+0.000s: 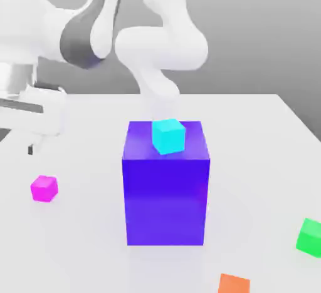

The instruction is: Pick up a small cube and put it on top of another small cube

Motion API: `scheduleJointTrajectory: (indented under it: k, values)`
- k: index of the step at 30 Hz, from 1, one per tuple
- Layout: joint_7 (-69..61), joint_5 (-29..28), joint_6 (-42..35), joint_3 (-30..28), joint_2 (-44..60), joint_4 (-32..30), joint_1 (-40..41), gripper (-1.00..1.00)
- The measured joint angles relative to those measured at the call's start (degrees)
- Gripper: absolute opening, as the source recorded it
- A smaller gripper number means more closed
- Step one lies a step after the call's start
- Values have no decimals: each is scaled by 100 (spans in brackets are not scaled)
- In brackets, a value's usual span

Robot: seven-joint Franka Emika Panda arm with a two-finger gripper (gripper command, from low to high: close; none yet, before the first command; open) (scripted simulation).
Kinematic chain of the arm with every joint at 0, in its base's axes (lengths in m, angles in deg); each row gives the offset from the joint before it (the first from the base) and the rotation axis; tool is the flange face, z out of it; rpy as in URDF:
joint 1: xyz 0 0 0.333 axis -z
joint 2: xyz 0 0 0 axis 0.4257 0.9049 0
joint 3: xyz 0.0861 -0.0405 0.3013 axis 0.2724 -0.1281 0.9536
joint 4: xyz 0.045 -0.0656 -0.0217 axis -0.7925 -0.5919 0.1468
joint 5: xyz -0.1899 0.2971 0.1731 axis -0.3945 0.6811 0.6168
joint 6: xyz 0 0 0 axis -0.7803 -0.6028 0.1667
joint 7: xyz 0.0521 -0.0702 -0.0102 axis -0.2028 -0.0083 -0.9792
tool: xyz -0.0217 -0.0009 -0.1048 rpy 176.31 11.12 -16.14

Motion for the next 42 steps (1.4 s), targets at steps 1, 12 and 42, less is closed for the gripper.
scheduleJointTrajectory:
  k: [1, 12, 42]
  values:
    - [-298, 168, 136, -144, 205, -123, 49, 0]
    - [-3468, 3592, 1661, 2032, 2486, -171, 2238, -100]
    - [1402, 1042, -656, 2437, 1731, 1143, -918, -100]
